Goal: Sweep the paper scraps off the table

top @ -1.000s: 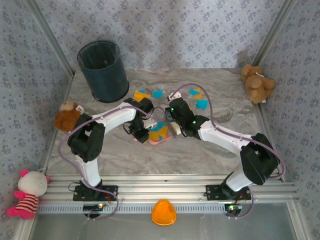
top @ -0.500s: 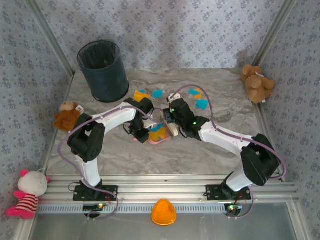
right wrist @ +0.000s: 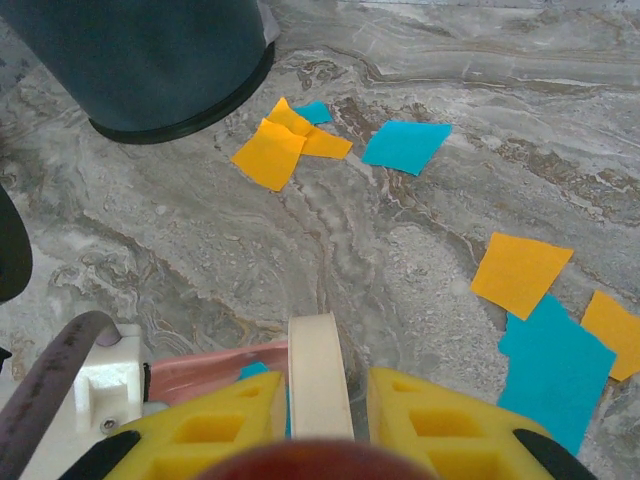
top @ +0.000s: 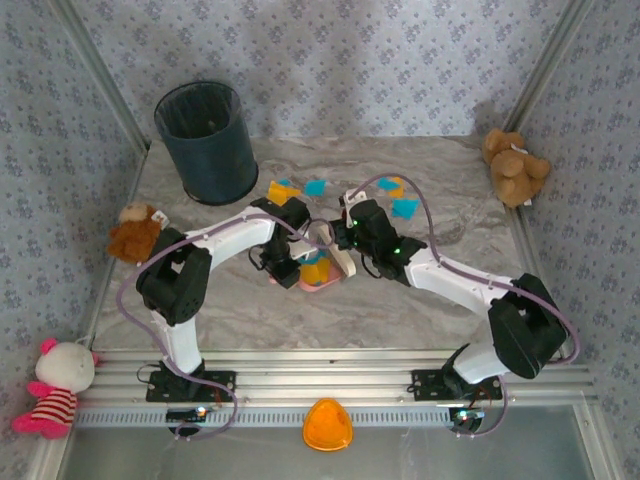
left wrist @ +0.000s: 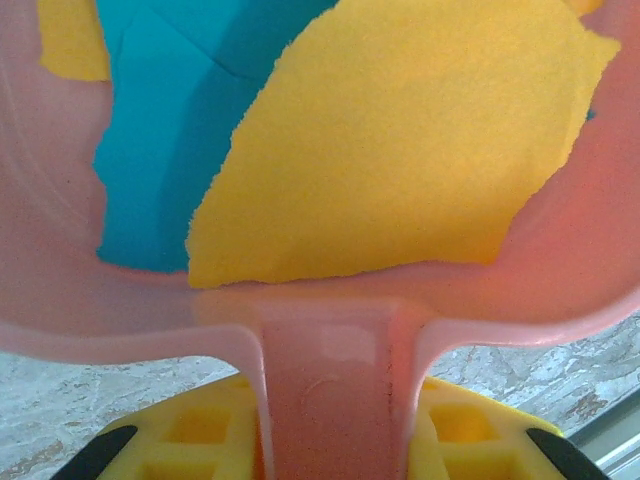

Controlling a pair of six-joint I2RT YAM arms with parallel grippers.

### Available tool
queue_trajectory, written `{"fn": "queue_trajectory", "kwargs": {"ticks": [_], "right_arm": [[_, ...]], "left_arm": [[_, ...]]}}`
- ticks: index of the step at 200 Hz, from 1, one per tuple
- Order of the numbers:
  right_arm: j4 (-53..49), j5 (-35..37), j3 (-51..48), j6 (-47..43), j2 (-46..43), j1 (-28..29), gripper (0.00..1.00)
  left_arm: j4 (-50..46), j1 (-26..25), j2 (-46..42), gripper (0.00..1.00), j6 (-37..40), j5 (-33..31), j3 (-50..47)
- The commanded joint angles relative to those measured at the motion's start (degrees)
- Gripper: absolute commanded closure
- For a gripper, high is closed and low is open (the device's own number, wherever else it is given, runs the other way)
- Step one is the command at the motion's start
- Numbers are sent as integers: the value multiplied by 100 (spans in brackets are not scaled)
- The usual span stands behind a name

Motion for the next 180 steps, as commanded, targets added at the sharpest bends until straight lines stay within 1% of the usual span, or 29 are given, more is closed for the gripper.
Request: {"fn": "queue_trajectory", "kwargs": {"ticks": [1,39,74,124,162,180], "right_arm": [[30,5,-68,219,-192,7,100],[-63,259,-125,295,-345,-11,100],[-225,724,-198,469,-562,-20,100],[-377,746,-320,532,-923,-101,100],[-575,922,-430,537,-1309,-134,100],[-819,1075,-461,532,-1509,-162,100]], "left_arm": [[-97,-72,-4,100,123,68,-90],[-22,-69,-31,100,101,61,-104],[61,-66,-22,100,70,82,-110],[243,-71,-81,100,26,145,-164],[452,-41,-195,100,-42,153,-232],[541,2,-288,100,-88,184,-242]]}}
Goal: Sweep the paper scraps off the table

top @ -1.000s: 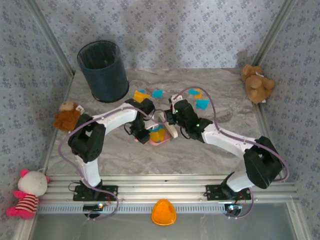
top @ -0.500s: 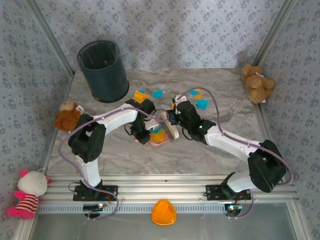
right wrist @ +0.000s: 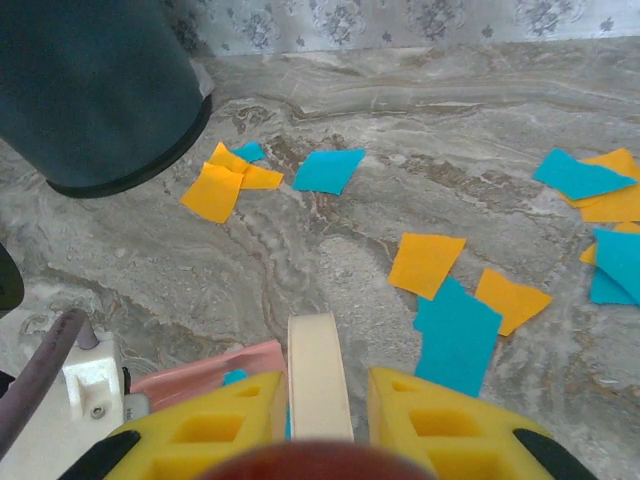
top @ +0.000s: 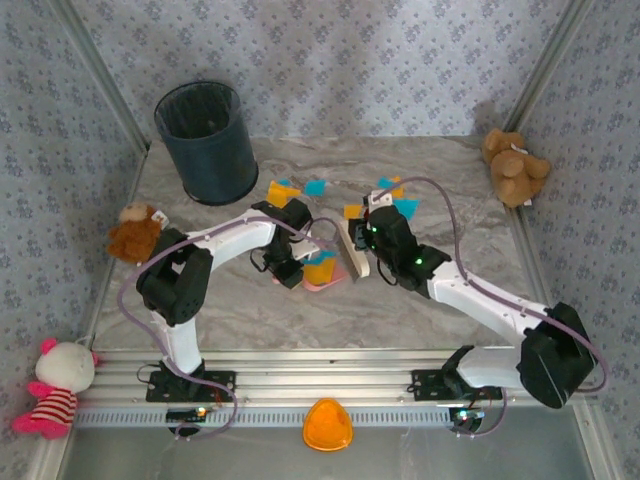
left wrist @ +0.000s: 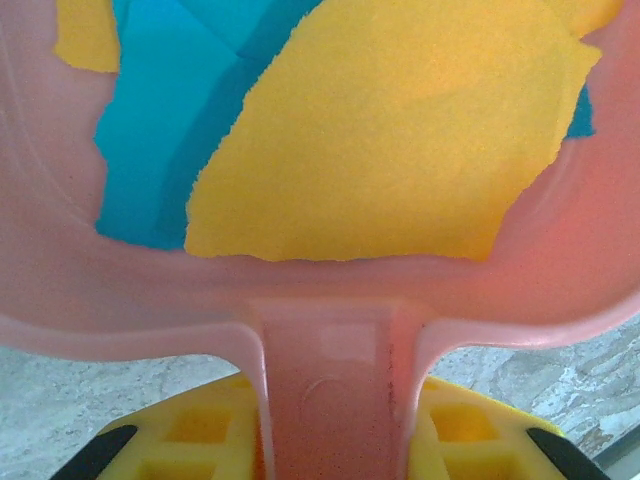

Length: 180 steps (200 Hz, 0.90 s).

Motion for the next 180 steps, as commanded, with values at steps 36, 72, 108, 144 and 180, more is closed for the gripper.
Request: {"fn": "queue_trajectory", "kwargs": {"ticks": [36,72,108,144,180], "right_arm": [[-552,370,-180,102,-699,-244,100],[-608,175,-312,104,-956,-493,100],[-708,21,-433,102,-1145,-693,100],[-763,-107,-451,0,-1227,-815,100],[-785,-168,-459,-23,-1227,-837,100]], "left_arm": [[298,142,-632,100,-183,412,-82],[397,250,-990,100,-315,617,10],[432,443,-1314,100,-431,899,132],[417,698,-1574,100,-627,1243,340],[336,993,-1736,100,-820,1491,667]]}}
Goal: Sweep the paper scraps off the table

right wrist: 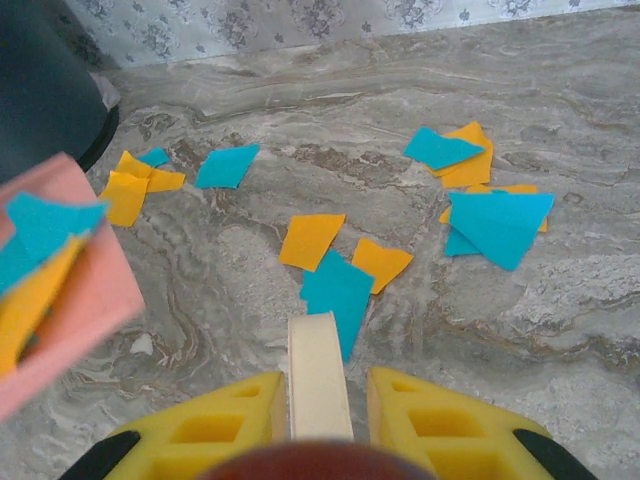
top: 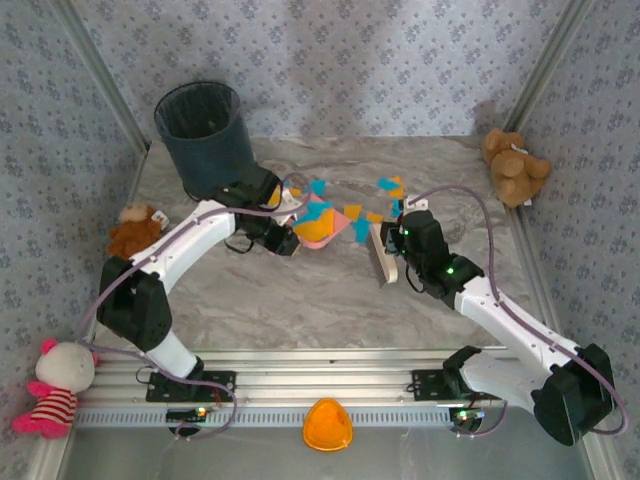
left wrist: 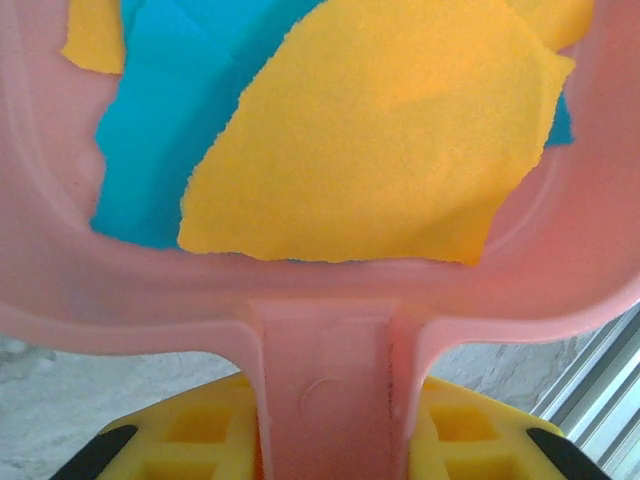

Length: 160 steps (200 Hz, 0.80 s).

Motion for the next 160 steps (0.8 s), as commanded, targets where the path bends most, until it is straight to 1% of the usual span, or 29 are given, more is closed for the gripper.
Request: {"fn": "queue_trajectory", "kwargs": {"ticks": [1,17,43,84,125,160], "right_arm": [[50,-98,14,-18,-114,-37,100],[56,-123,6,-20,-106,-45,100],[58,-140,-3,-8,-106,-63,100],[71,-160,0,9,-106,-84,100],[43,-224,62,24,-62,-125,100],[22,-272,107,35,-102,-168,100]], "left_arm": [[-62,164,-324,100,-219,353,327],[-65,309,-402,100,-292,464,444],[-70,591,-478,100,-385,830,653],[-278,1057,-298,100,-577,1149,1193],[-311,1427,-83,100,-835,1279,1776],[-344,1621,56,100,-1001,1275,2214]]}}
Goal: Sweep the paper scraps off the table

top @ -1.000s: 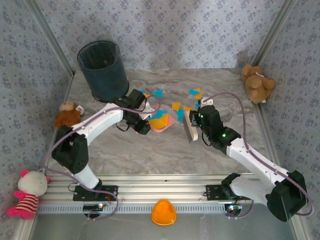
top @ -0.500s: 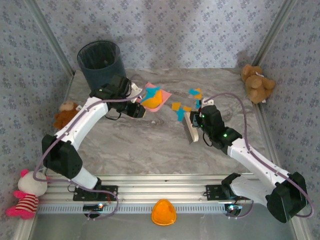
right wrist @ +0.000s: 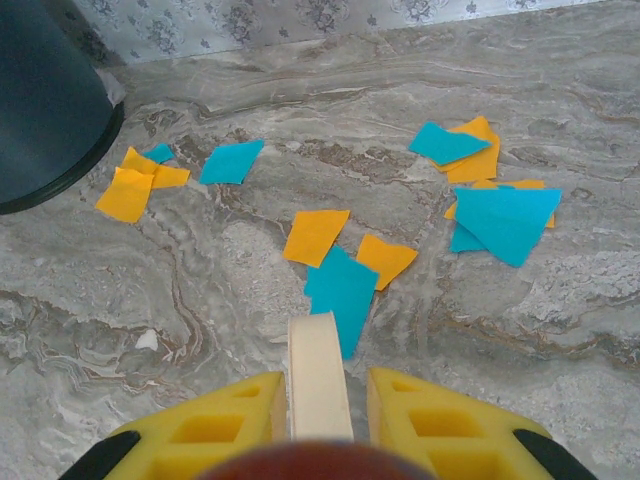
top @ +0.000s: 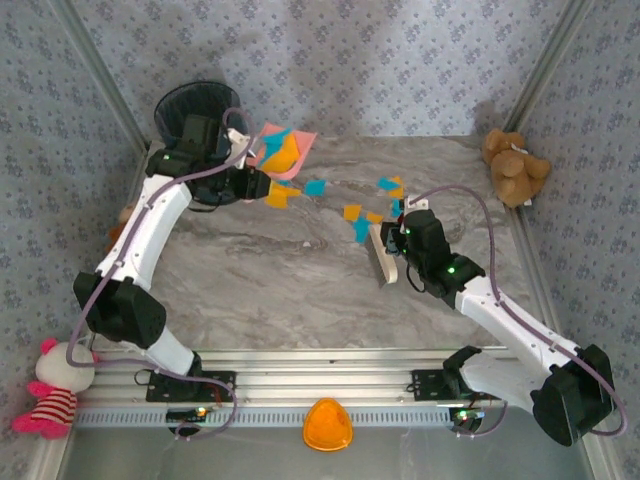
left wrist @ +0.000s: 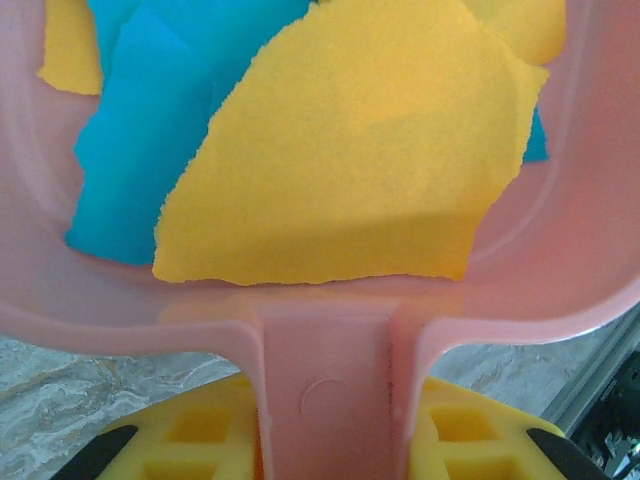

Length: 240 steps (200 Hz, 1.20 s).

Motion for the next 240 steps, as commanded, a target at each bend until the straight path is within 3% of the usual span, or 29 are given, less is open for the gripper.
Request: {"fn": "queue_trajectory", "kwargs": {"ticks": [1,240], "right_arm": [[28,-66,107,35,-104,-58,100],[-345,-32,334,-7,-288,-101,100]], "left_arm": [[-86,115,89,100,-202,206,392],[890,1574,1166,100,-2797,1145,1715]]}}
